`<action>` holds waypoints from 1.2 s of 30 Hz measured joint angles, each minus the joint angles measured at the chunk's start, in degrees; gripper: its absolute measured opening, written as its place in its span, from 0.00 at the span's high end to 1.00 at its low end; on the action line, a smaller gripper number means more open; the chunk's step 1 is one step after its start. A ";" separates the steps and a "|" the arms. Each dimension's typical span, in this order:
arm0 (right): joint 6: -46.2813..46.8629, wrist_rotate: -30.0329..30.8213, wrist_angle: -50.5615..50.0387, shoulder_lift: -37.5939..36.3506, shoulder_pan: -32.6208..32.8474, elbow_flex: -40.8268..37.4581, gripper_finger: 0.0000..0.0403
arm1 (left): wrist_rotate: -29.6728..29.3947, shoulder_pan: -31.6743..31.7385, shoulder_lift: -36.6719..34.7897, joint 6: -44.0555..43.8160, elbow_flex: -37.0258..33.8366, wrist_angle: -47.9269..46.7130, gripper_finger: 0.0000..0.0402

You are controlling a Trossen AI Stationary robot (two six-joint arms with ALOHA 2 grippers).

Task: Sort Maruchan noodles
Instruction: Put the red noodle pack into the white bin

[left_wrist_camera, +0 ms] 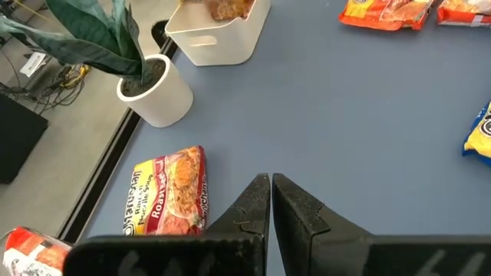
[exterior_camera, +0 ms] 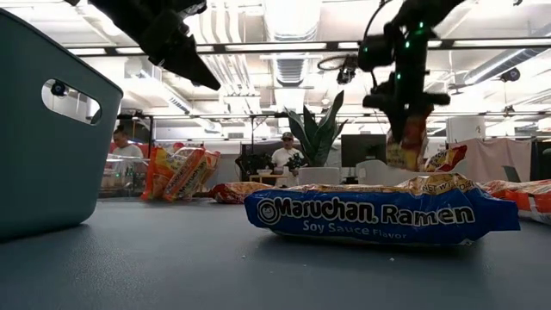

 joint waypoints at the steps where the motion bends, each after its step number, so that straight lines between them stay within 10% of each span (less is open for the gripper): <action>1: -0.27 -0.45 1.14 0.43 -0.36 -0.80 0.64 | 0.00 -0.02 0.00 -0.01 0.00 -0.04 1.00; 36: -0.56 -11.29 1.12 3.33 -7.41 -4.85 0.64 | 0.07 0.00 0.00 -0.04 0.02 -0.11 1.00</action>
